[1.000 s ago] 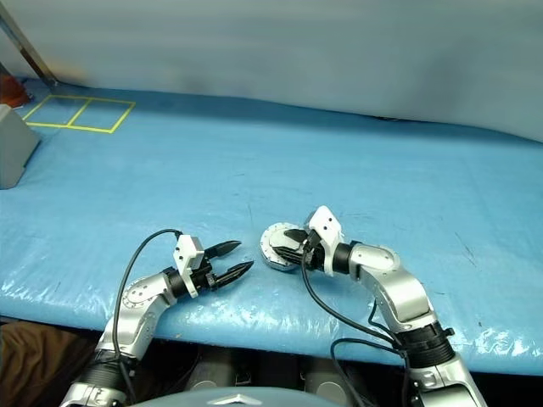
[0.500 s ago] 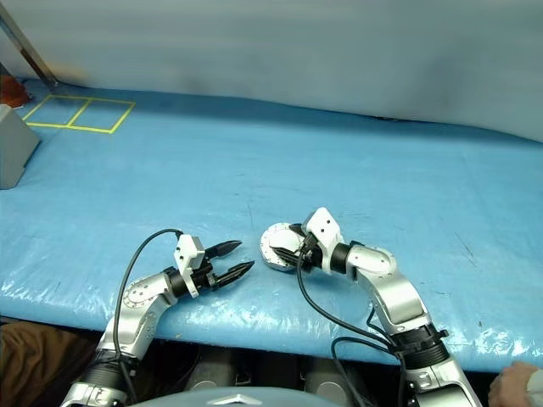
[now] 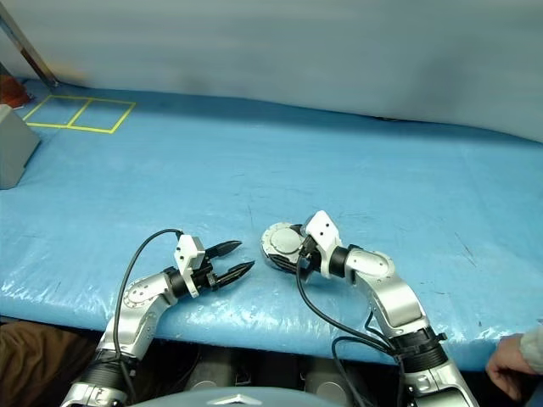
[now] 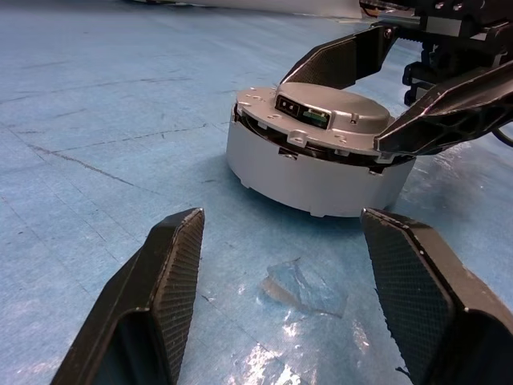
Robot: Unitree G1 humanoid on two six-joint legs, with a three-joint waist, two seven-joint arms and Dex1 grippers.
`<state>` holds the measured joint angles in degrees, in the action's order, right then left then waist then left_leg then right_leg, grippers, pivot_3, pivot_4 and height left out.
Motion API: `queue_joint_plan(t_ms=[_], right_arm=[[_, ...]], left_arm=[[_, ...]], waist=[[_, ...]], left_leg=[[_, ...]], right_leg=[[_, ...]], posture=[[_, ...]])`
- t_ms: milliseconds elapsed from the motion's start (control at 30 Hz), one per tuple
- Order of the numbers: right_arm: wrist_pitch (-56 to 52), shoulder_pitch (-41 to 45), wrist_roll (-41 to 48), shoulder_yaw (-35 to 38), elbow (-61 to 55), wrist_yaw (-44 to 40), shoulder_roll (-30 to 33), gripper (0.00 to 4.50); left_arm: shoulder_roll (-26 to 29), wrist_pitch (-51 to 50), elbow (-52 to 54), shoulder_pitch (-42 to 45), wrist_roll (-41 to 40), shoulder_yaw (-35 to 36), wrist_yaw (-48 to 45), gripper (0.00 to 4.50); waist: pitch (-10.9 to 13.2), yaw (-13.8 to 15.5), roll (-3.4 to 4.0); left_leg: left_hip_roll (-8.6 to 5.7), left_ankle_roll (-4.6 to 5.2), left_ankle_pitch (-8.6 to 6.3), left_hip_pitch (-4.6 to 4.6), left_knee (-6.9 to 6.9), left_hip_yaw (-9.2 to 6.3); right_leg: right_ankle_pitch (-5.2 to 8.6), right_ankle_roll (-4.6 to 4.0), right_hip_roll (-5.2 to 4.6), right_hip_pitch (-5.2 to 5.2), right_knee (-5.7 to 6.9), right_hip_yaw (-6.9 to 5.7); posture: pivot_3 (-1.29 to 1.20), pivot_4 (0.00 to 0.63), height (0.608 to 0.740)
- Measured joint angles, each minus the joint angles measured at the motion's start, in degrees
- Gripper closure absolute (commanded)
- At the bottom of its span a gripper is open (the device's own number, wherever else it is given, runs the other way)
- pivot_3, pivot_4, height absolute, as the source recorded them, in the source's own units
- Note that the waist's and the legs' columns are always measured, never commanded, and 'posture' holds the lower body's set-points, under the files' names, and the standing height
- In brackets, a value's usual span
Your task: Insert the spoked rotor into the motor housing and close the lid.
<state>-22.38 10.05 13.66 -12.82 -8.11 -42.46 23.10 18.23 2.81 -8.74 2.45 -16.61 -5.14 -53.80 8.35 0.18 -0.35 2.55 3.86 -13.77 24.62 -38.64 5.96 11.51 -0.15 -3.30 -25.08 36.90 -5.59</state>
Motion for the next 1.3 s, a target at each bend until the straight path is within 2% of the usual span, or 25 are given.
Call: queue_joint_plan(t_ms=[133, 233, 333, 600, 1300], right_arm=[[0.58, 0.0, -0.32, -0.17, 0.17, 0.14, -0.05, 0.04], [0.57, 0.08, -0.37, -0.12, 0.63, 0.47, -0.2, 0.66], [0.53, 0.38, -1.05, -0.27, 0.74, 0.87, -0.18, 1.48], [-0.93, 0.22, -2.66, -1.6, -1.35, 2.43, -0.19, 1.48], [-15.22, 2.07, -6.23, -5.4, -10.27, 7.88, 0.17, 1.48]], left_arm=[[0.0, 0.0, 0.0, 0.0, 0.09, 0.0, 0.02, 1.22], [-0.01, 0.0, 0.0, 0.01, 0.14, 0.0, 0.04, 1.22], [-0.03, 0.0, -0.01, 0.02, 0.22, 0.01, 0.09, 1.22], [-0.08, 0.01, -0.02, 0.03, 0.25, 0.01, 0.36, 1.22], [-0.08, 0.02, -0.25, 0.24, 0.25, 0.0, 0.34, 1.22]], waist=[[0.0, -0.02, 0.0], [0.0, -0.02, 0.0], [-0.01, -0.02, -0.01], [-0.01, -0.21, -0.01], [-0.04, -0.23, 0.0]], left_leg=[[0.0, 0.0, 0.0, 0.0, 0.0, 0.0], [0.0, 0.0, 0.0, 0.0, 0.0, 0.0], [0.0, 0.0, 0.0, -0.02, 0.0, 0.0], [0.01, -0.01, 0.0, -0.05, 0.0, 0.0], [0.01, -0.01, -0.01, -0.03, 0.0, 0.0]], right_leg=[[0.0, 0.0, 0.0, 0.0, 0.0, 0.0], [0.0, 0.0, 0.0, 0.0, 0.0, 0.01], [0.0, 0.0, 0.0, 0.01, 0.0, 0.0], [0.0, 0.0, 0.0, 0.02, 0.01, 0.01], [0.01, -0.01, -0.01, -0.01, 0.0, 0.0]], posture=[[0.0, 0.15, 0.74], [0.0, 0.15, 0.74], [0.0, 0.15, 0.74], [0.0, 0.15, 0.74], [0.0, 0.15, 0.74]])
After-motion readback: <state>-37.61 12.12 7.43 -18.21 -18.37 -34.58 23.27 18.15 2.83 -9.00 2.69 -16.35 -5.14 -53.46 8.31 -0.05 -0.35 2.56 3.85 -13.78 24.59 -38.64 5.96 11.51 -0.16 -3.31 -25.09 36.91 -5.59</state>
